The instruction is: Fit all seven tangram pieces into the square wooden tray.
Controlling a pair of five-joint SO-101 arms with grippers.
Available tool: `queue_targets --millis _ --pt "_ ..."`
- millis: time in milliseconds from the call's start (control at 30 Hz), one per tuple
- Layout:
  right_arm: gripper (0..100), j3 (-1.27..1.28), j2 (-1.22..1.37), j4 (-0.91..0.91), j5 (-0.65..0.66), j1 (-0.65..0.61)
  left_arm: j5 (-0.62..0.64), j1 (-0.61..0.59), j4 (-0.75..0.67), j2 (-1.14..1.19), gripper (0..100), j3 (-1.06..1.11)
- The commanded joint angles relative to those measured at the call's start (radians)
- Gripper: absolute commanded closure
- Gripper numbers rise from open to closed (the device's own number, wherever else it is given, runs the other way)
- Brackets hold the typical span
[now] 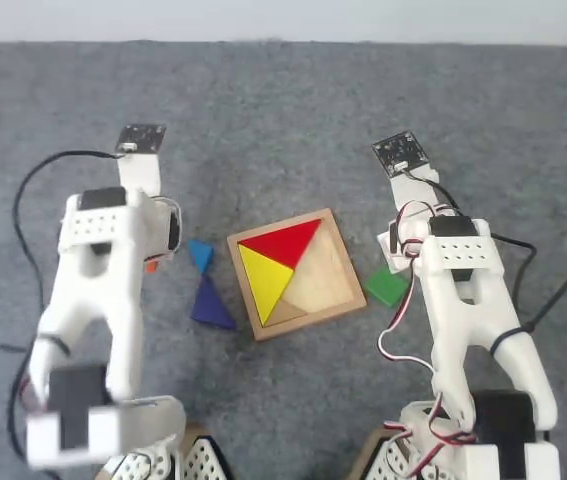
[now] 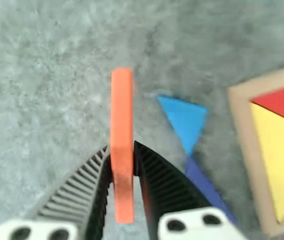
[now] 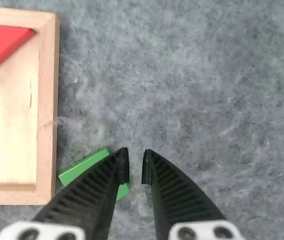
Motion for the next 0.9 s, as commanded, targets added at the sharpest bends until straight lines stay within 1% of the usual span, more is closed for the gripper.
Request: queue_targets --millis 0,67,167,233,433,533,633,733,800,867 --pt "93.6 -0.008 -0.015 -0.015 -0.009 -0.001 0.072 0.086 0.028 -0.192 98 0.019" --pt "93.6 -0.008 -0.015 -0.015 -0.011 -0.001 0.107 0.167 0.028 -0.241 98 0.024" --pt "93.6 -0.011 -0.016 -0.015 -0.015 0.019 0.186 0.307 0.011 -0.238 98 0.016" --pt "93.8 -0.015 -0.018 -0.016 -0.020 0.045 0.249 0.390 -0.038 -0.207 98 0.021" --pt "93.7 -0.037 -0.061 -0.015 -0.124 0.139 0.454 0.592 -0.189 -0.078 98 0.016" --pt "93.8 -0.035 -0.082 -0.015 -0.152 0.171 0.525 0.681 -0.261 -0.023 98 0.016" --pt "93.8 -0.035 -0.097 -0.015 -0.178 0.200 0.532 0.736 -0.342 0.038 98 0.016" --pt "93.9 -0.035 -0.108 -0.015 -0.180 0.216 0.549 0.752 -0.413 0.114 98 0.015" --pt "93.9 -0.035 -0.108 -0.015 -0.180 0.216 0.591 0.755 -0.439 0.161 98 0.013" --pt "93.9 -0.035 -0.108 -0.015 -0.180 0.216 0.598 0.753 -0.440 0.192 98 -0.012"
